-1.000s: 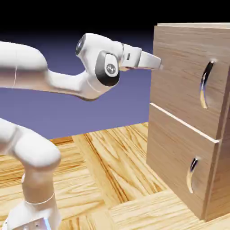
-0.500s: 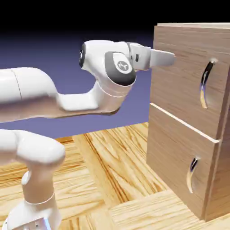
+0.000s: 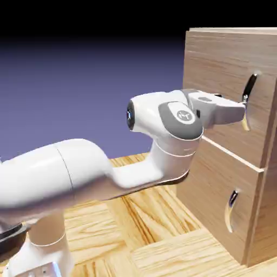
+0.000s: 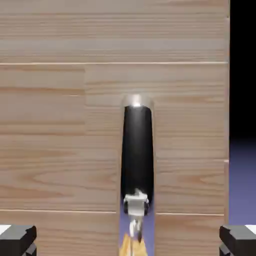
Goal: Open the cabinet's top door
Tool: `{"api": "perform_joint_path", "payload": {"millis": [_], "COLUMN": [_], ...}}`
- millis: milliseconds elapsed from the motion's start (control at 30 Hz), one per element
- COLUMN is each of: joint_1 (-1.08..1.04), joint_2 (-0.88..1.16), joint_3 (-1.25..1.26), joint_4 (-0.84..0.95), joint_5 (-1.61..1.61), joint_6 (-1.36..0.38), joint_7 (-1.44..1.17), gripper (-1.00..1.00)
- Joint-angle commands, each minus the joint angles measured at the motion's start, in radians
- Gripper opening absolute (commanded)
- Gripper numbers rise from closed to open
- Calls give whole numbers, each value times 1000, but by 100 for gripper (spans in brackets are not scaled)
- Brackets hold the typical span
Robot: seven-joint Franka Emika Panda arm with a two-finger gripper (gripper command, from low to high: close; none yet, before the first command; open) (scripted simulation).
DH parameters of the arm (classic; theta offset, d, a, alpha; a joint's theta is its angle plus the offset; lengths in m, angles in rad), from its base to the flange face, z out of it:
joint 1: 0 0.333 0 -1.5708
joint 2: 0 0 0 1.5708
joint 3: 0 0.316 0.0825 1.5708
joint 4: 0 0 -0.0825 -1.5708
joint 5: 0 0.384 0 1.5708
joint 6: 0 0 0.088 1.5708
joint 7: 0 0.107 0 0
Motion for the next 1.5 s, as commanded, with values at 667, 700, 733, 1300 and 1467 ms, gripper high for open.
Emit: {"api": "perform_joint_path", "payload": {"millis": [667,700,733,1300,1467], "joint_1": [-268,-299,-326,-472,-458], "joint_2": [-100,-109,-118,-206,-172], "joint_3": [302,338,374,990,1171], "joint_4": [-386,-421,-453,-705,-704], "joint_5": [-12,11,35,560,727], "joint_6": [-498,-532,-565,-1015,-1137], "joint_7": [202,212,220,296,328], "gripper": [-100,-100,-100,-100,-100]}}
